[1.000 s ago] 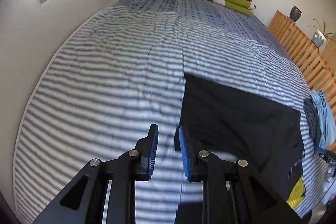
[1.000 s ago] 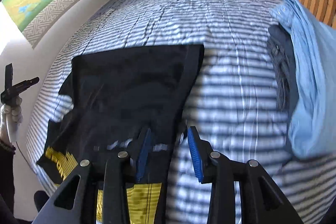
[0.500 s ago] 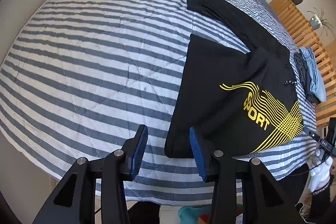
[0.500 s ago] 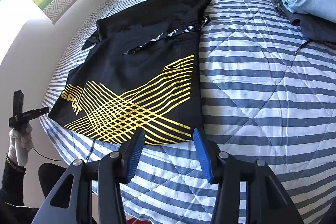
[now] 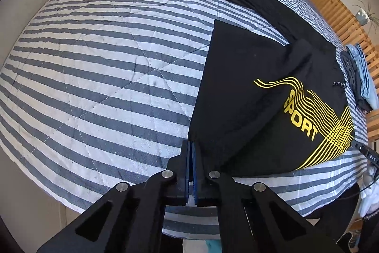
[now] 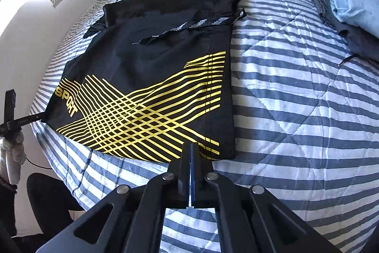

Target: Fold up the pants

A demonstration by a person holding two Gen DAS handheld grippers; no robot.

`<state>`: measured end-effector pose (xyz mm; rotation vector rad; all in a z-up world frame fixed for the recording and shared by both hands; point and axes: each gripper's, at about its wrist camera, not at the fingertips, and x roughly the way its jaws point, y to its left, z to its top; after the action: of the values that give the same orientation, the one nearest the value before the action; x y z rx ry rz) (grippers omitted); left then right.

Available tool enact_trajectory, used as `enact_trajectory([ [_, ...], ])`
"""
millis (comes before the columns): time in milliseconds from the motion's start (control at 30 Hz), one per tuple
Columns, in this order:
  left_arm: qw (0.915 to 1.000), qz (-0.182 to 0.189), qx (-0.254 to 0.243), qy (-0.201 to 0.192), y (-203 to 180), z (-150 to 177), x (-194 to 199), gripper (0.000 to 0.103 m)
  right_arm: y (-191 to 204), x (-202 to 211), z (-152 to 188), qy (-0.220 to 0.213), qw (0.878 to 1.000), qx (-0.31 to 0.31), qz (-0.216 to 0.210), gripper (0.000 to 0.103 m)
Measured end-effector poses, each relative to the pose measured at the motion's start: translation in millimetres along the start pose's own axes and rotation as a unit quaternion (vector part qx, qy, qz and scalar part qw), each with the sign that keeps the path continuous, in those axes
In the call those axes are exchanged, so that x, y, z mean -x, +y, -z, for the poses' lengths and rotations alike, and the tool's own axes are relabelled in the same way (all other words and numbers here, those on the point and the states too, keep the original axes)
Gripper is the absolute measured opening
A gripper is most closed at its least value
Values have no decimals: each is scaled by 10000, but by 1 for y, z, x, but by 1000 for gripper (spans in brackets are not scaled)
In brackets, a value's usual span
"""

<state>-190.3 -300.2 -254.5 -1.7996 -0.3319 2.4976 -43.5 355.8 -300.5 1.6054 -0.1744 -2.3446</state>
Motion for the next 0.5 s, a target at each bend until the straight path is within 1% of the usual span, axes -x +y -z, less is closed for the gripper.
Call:
enact_trajectory([
  [33, 10000, 15, -38, -58, 0, 1, 5, 1, 0, 7, 2, -108, 9999, 37, 82, 1],
  [67, 9999, 55, -38, -104, 2, -1, 11, 1, -1, 14, 4, -211, 9994, 45, 258, 2],
  [100, 9999, 101, -23, -133, 4, -4, 15, 4, -3, 16, 6, -238, 9990, 36, 382, 15],
  [133, 9998, 130, -31, -175, 5, -11, 18, 6, -5, 16, 8, -216, 9990, -8, 384, 36],
  [167, 9996, 106, -17, -253, 4, -20, 20, 12, -7, 14, 9, -188, 9993, -83, 323, 45],
  [200, 9994, 91, 20, -336, 3, -31, 22, 19, -8, 11, 9, -177, 9994, -141, 276, 49],
  [233, 9992, 129, 30, -376, 0, -42, 21, 23, -7, 6, 8, -126, 9994, -199, 254, 49],
  [267, 9990, 186, -12, -412, -5, -55, 20, 30, -7, 2, 8, -89, 9994, -244, 208, 49],
  [300, 9987, 161, -101, -465, -12, -67, 16, 38, -4, -3, 7, -67, 9995, -279, 132, 49],
  [333, 9985, 89, -175, -505, -19, -78, 13, 41, -1, -7, 6, -35, 9995, -292, 127, 49],
  [367, 9984, 135, -206, -505, -25, -90, 6, 42, 1, -12, 5, 0, 9994, -276, 203, 48],
  [400, 9985, 227, -225, -451, -31, -102, -2, 43, 4, -17, 5, 26, 9993, -250, 291, 42],
  [433, 9987, 225, -220, -409, -36, -112, -11, 43, 5, -20, 4, 48, 9991, -221, 372, 32],
  [467, 9989, 154, -238, -365, -44, -124, -23, 43, 7, -21, 4, 47, 9990, -174, 417, 30],
  [500, 9991, 82, -268, -316, -47, -133, -33, 43, 8, -21, 4, 58, 9991, -133, 393, 25],
])
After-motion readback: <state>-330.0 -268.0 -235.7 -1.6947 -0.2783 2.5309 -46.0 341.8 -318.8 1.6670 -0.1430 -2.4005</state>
